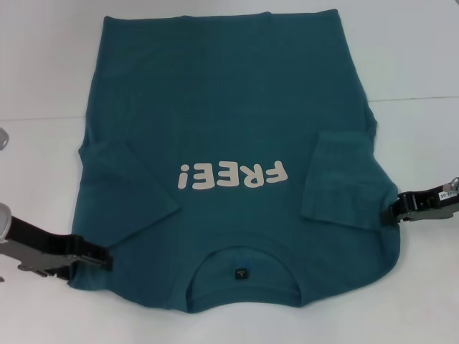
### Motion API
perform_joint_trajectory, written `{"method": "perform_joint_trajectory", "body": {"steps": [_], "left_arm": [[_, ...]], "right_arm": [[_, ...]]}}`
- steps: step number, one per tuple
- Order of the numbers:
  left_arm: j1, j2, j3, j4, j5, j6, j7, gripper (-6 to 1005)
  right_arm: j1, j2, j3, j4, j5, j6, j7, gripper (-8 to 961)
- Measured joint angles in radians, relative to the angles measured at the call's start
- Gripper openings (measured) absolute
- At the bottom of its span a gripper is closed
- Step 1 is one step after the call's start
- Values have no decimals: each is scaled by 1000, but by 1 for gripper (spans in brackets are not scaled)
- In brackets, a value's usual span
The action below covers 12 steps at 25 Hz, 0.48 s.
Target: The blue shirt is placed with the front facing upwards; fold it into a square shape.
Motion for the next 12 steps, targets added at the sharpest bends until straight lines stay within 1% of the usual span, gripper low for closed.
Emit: {"method": "perform_joint_trajectory", "body": {"steps": [6,12], "left_arm": [[-9,-8,0,0,-1,2,0,869],[-14,-10,-8,-5,-2,-2,6,869]], "right_arm": [[-3,0,0,0,2,2,-9,36],[-4,0,0,0,11,2,-12,36]]}}
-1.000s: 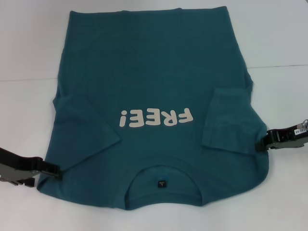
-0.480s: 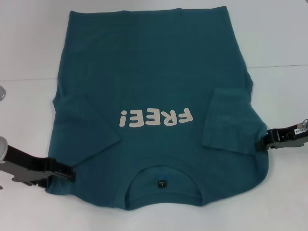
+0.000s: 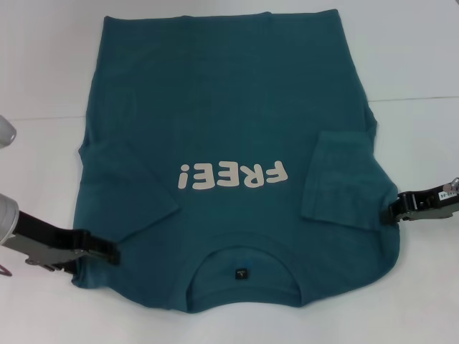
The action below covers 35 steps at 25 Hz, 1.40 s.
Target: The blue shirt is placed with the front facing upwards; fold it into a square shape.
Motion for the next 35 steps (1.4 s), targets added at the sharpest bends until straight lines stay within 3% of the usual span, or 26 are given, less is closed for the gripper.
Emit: {"method": "perform_joint_trajectory", "body": {"steps": [35], "left_arm": [[-107,-56,22,70,-1,-140,45,868]], "right_arm": [[8,0,-1,0,7,3,-12,36]]}}
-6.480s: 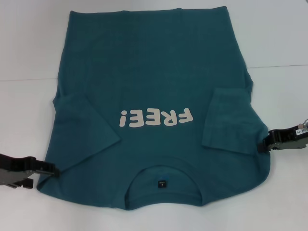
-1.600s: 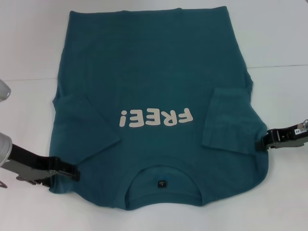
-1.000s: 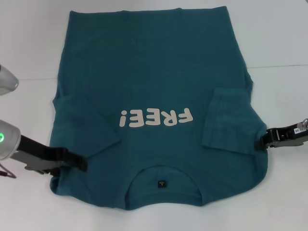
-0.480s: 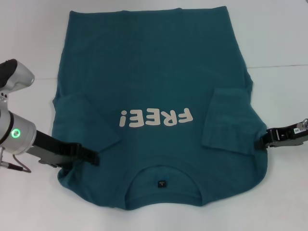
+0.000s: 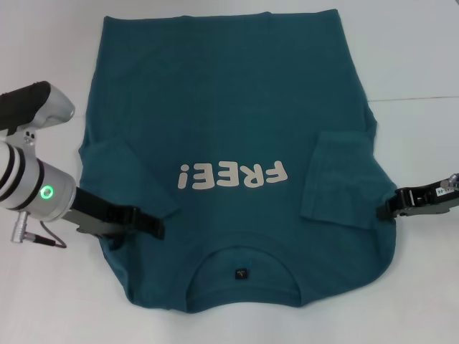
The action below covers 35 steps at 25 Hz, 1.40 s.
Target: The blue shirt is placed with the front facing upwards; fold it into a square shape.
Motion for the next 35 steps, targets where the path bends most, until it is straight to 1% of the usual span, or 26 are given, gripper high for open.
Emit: {"method": "perform_joint_trajectory", "body": {"steps": [2,7,13,18,21,25,28,30,32,35], "left_arm": [[-5,-6,0,0,-1,-7,7,868],[-18,-12,1,-4,-3,-17,12,868],[-23,-22,1,0,-42,-45,18,868],[-28,-32,1,-7,-50,-52,24,868],[-29,-33,1,-14,-50,-52,24,868],[-24,-22,1,-22,-48,-50,19,868],[-6,-7,1,-36,-40,-44,4,868],[13,16,0,-41,-35,-37,-26,868],[25,35,-2,-41,-31,-18,-44,868],[44,65,-18,-42,-34,35,-65,868]], "right_arm": [[0,0,-1,0,7,1,-1,36],[-1,0,-4,0,11,1,-2,37],[-1,2,-1,3,11,1,-9,37],[0,8,1,2,11,2,-14,37],[2,10,1,1,10,2,-15,37],[4,11,1,1,10,3,-16,37],[7,11,1,0,10,6,-16,36],[7,11,0,0,12,10,-16,36],[7,11,-1,0,15,11,-17,36],[7,11,0,0,17,12,-17,36]]}}
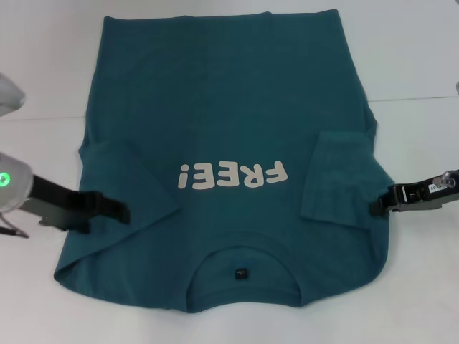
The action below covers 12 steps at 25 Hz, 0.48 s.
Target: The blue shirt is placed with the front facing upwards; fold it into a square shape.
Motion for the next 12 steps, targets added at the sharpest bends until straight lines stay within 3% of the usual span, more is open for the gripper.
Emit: {"method": "perform_joint_trajectory", "body": {"steps": [5,12], "left_arm": [[22,30,-20,-11,1,70,-24,868],[44,44,-21,-41,11,91,-45,868]], "right_arm": [[2,0,0,0,2,0,0,36],[3,-2,0,0,2,1,0,36]]}}
